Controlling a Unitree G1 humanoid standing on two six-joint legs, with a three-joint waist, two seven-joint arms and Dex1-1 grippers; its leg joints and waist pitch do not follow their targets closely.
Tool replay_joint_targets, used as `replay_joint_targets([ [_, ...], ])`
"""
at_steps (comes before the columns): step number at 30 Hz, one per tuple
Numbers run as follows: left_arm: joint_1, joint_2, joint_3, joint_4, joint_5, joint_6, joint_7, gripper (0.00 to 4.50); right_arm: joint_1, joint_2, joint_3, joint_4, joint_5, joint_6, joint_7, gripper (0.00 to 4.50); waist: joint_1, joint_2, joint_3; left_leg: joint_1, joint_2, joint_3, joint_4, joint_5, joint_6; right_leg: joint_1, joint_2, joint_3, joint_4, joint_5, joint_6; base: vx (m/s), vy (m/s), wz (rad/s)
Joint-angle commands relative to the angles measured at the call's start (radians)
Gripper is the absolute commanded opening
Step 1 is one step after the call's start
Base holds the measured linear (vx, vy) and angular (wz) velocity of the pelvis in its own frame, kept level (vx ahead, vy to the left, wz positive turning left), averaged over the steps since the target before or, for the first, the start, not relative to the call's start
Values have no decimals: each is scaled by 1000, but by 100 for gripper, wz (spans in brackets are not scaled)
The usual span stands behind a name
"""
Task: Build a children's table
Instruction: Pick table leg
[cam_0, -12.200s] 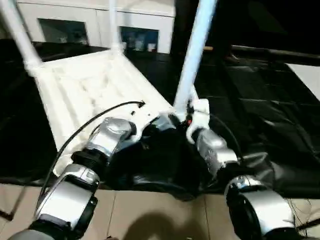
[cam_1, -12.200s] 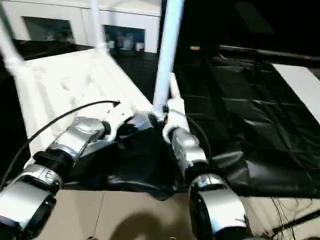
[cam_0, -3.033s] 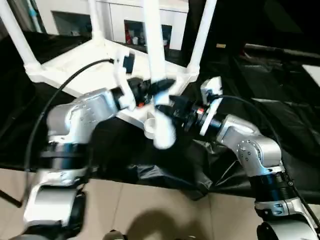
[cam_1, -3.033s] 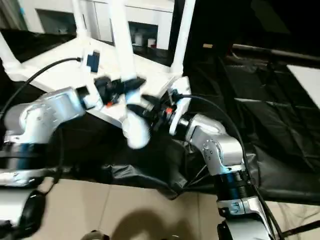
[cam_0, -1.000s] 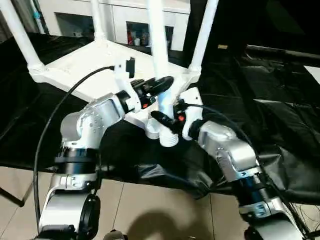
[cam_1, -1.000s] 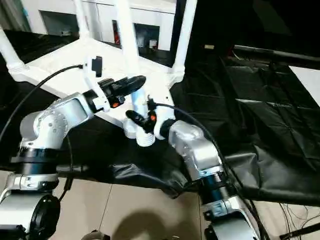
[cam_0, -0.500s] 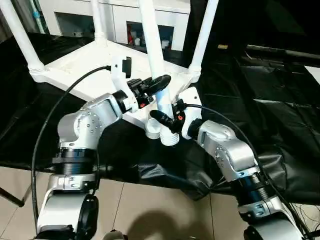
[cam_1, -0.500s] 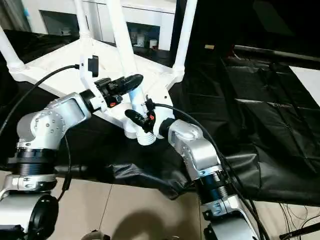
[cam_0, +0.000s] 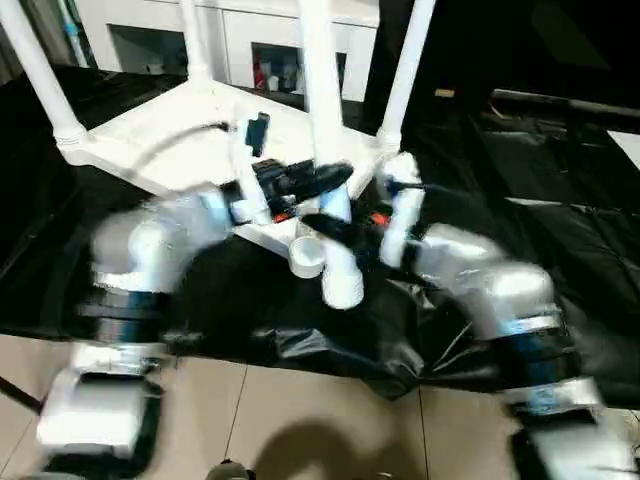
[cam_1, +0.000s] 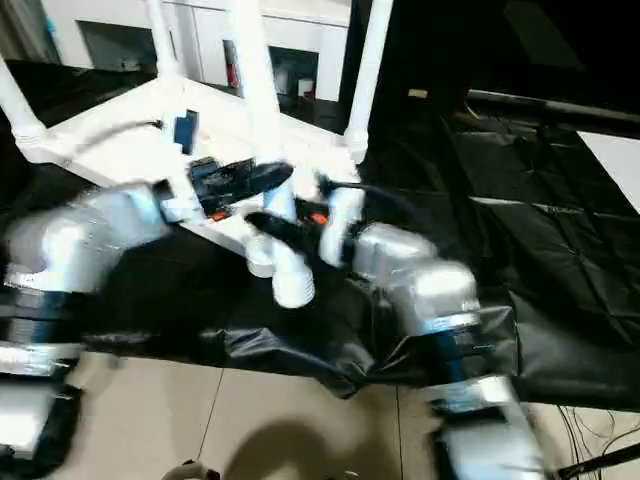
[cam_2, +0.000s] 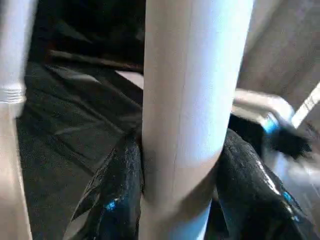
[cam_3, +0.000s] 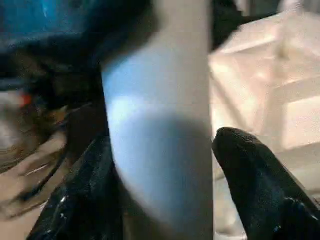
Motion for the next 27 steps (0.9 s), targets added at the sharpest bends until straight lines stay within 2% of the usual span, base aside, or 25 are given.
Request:
replay_joint_targets([
  [1, -24, 25, -24, -29, -1, 1, -79, 182, -5, -43, -21, -13, 21, 37, 54, 300, 0, 12, -83, 16, 5, 3, -61, -96, -8, 65, -65, 49, -59, -14, -193, 0, 0, 0],
  [4, -42, 54, -28, -16, -7, 6, -130, 181, 0, -99, -2, -17, 35, 71, 125, 300, 2, 13, -82, 16, 5, 4, -61, -111, -14, 64, -66, 49, -61, -38, -201, 0, 0, 0],
  [7, -48, 59, -29, -22, -25, 13, -157, 181, 7, -113, 7, -27, 46, 90, 152, 300, 3, 10, -82, 15, 4, 5, -60, -114, -18, 65, -68, 48, -63, -60, -205, 0, 0, 0],
  [11, -51, 61, -33, -32, -53, 23, -191, 181, 25, -119, 29, -59, 73, 132, 179, 300, 4, 14, -84, 15, 4, 3, -60, -106, -21, 65, -66, 47, -60, -56, -206, 0, 0, 0],
  [14, -55, 68, -44, -26, -46, 16, -213, 181, 28, -118, 40, -60, 71, 139, 182, 274, 5, 13, -85, 14, 4, 4, -59, -103, -20, 65, -67, 47, -59, -35, -217, 0, 0, 0],
  [19, -71, 59, -27, 0, -46, 13, -218, 181, 36, -128, 73, -61, 50, 142, 206, 229, 5, 12, -84, 15, 4, 4, -59, -113, -23, 65, -67, 47, -61, -55, -212, 0, 0, 0],
  [23, -72, 60, -26, 9, -41, 8, -211, 180, 37, -119, 68, -62, 48, 137, 190, 207, 5, 12, -84, 14, 4, 3, -59, -106, -23, 64, -67, 47, -60, -49, -210, 0, 0, 0],
  [25, -78, 49, -20, 33, -18, 4, -153, 180, 33, -104, 55, -54, 44, 123, 165, 204, 4, 12, -85, 14, 5, 3, -59, -108, -26, 64, -67, 47, -58, -47, -211, 0, 0, 0],
  [26, -95, 29, 0, 75, 2, 17, -65, 215, 27, -82, 40, -41, 29, 97, 119, 201, 5, 9, -85, 15, 4, 3, -58, -107, -25, 65, -67, 47, -59, -47, -211, 0, 0, 0],
  [27, -103, 20, 11, 95, 7, 24, -30, 250, 23, -72, 34, -34, 20, 84, 95, 196, 5, 12, -84, 14, 4, 4, -57, -107, -27, 62, -67, 47, -61, -48, -212, 0, 0, 0],
])
